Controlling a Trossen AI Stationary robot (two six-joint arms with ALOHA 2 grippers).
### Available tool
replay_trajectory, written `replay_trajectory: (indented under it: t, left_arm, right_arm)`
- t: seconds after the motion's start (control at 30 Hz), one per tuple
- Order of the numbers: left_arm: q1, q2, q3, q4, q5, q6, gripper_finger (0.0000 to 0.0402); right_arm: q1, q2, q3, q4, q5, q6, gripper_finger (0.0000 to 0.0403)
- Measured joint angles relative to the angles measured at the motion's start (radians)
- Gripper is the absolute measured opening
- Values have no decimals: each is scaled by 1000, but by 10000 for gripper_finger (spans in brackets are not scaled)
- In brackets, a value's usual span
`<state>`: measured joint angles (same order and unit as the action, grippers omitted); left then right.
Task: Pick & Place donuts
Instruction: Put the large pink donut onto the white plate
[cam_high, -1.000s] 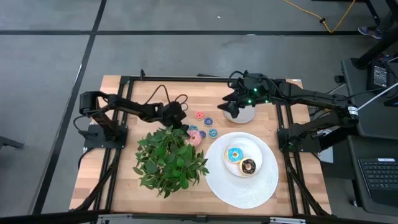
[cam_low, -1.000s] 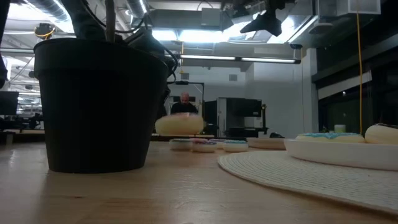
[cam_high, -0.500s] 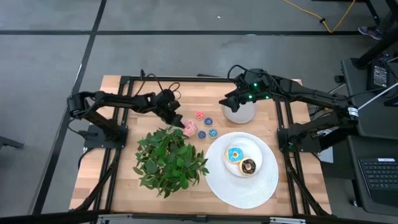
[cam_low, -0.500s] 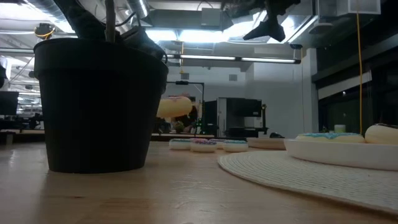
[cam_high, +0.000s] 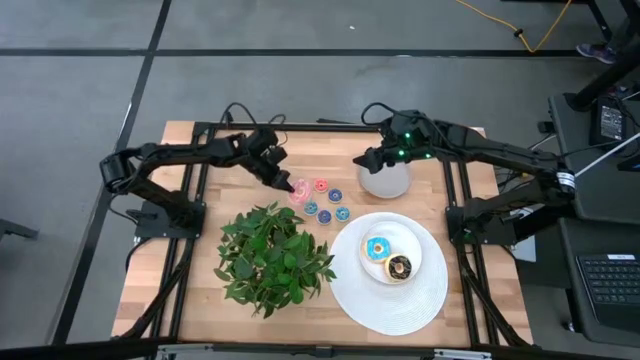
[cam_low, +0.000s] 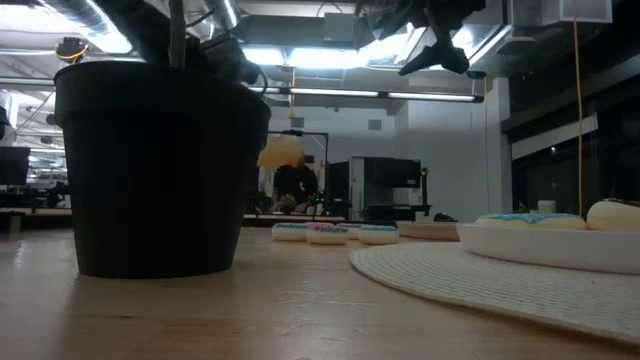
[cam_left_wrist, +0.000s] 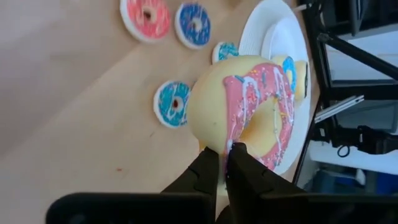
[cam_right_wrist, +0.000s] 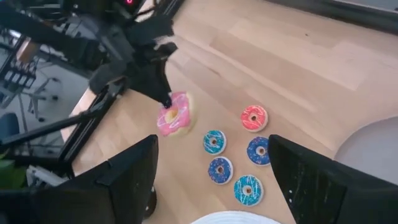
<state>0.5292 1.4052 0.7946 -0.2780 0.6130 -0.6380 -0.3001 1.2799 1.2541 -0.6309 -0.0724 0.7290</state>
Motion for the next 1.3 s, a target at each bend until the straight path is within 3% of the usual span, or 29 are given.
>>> replay_trajectory:
  t: [0.33,0.93,1.3]
  left_arm:
    - [87,0,170,-132,-9,87,15]
    - [168,0,377,-251,-10,128,15]
    - [175,1,455,-319,-4,129,15]
  right_arm:
    - [-41,81,60,-1,-8,52,303]
    - [-95,322,470,-174,-12,-53,303]
    - [-109,361,498,-207,-68,-55,303]
